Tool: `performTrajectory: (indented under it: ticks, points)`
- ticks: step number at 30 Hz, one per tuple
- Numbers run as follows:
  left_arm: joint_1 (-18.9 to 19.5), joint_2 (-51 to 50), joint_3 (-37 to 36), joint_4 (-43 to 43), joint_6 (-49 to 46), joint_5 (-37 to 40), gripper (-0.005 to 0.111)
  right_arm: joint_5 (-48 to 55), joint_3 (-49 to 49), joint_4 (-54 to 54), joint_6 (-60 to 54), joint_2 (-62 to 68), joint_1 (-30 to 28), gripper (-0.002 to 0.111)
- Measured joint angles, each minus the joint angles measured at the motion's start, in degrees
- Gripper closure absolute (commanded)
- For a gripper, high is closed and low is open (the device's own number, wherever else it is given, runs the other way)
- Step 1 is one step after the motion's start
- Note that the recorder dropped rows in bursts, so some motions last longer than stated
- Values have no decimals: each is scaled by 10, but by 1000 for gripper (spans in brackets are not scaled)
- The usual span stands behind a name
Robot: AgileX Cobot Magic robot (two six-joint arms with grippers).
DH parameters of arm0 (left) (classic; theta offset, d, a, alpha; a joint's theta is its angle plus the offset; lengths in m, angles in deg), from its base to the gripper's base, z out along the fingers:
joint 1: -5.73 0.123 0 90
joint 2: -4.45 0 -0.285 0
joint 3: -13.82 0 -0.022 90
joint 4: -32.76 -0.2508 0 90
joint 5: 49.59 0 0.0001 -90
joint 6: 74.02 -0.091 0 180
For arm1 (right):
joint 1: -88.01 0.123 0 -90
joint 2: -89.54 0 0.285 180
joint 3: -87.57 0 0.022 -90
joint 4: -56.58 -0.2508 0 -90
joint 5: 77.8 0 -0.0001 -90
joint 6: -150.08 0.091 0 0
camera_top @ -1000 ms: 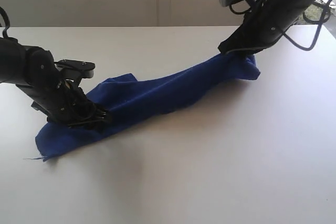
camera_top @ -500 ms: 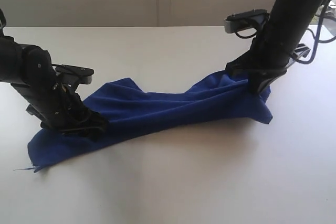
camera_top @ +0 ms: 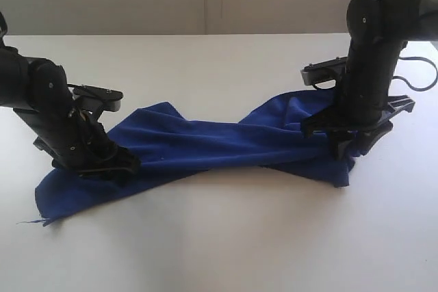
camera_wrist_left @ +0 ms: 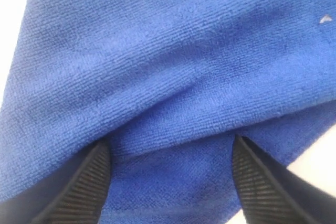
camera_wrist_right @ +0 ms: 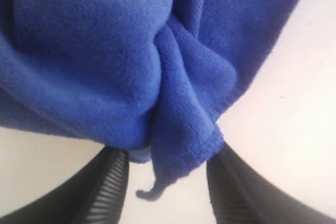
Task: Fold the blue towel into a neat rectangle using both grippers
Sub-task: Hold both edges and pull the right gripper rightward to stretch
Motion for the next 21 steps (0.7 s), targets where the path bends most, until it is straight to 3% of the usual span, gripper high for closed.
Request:
performTrajectory:
  ticks: [13, 21]
  points:
    - [0, 0, 0, 0, -1, 0, 37, -16, 0, -2, 5, -14, -26, 78]
    - [0, 0, 0, 0, -2, 0, 37, -25, -1, -30, -1, -14, -28, 79]
